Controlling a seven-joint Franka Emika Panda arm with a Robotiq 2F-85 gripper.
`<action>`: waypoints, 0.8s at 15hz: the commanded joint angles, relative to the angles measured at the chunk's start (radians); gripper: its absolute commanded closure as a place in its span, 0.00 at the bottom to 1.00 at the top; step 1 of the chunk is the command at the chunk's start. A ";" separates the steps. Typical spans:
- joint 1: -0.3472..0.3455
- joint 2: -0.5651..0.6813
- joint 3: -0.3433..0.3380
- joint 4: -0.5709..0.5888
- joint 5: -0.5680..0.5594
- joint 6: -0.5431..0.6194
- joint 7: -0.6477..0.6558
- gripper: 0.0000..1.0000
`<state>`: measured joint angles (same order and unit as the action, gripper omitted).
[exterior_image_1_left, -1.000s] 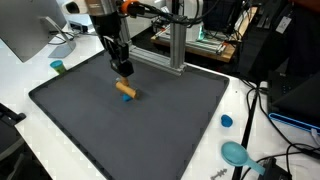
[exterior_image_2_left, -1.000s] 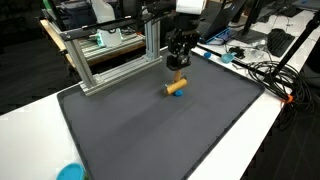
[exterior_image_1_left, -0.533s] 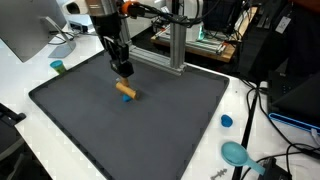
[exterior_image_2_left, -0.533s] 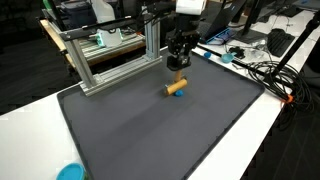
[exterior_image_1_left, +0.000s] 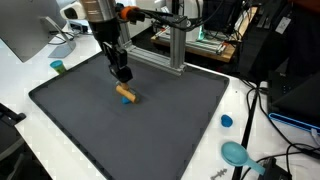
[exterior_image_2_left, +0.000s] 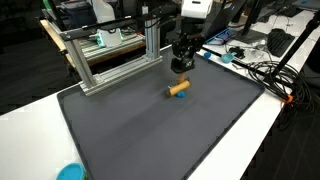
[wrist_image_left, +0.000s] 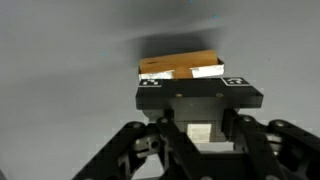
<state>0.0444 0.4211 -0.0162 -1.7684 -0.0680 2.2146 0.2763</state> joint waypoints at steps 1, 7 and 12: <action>0.011 0.095 -0.019 0.099 0.006 0.024 0.046 0.78; 0.021 0.154 -0.037 0.157 -0.015 -0.024 0.076 0.78; 0.017 0.139 -0.043 0.166 -0.017 -0.126 0.050 0.78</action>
<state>0.0535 0.5184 -0.0377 -1.6213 -0.0680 2.1561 0.3311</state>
